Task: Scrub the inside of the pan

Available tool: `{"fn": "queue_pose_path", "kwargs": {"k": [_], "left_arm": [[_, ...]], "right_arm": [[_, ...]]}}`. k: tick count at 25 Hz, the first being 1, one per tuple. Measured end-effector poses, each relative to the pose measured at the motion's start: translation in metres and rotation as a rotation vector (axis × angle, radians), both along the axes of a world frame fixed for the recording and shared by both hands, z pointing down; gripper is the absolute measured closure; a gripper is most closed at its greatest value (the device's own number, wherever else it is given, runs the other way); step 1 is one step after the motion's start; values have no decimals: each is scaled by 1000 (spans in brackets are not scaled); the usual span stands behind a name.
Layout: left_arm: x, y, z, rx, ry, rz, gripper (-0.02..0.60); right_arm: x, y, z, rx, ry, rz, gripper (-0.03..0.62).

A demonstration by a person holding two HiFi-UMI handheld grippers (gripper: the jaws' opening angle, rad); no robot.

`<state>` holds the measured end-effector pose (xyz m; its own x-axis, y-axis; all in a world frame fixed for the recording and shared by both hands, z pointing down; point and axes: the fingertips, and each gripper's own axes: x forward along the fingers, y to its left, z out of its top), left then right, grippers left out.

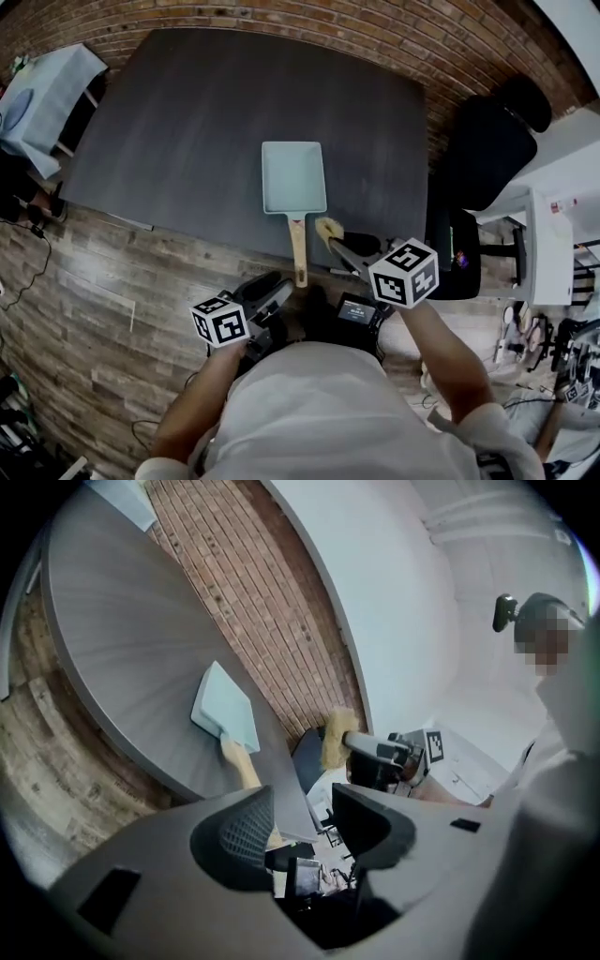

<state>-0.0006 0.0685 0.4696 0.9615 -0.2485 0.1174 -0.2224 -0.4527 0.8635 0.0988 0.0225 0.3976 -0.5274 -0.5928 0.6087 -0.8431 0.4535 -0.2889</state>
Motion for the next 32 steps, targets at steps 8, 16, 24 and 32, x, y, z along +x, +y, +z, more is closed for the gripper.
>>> {"fn": "queue_pose_path", "kwargs": {"k": [8, 16, 24, 32], "left_arm": [[37, 1, 44, -64, -118, 101, 339], [59, -23, 66, -137, -167, 77, 339], [67, -29, 70, -160, -135, 64, 433], [83, -32, 71, -244, -88, 75, 440]], "right_arm": [[7, -70, 35, -25, 166, -95, 534], [-2, -143, 88, -95, 272, -169, 534], [-10, -183, 114, -108, 299, -154, 534], [-17, -226, 129, -67, 316, -85, 534]]}}
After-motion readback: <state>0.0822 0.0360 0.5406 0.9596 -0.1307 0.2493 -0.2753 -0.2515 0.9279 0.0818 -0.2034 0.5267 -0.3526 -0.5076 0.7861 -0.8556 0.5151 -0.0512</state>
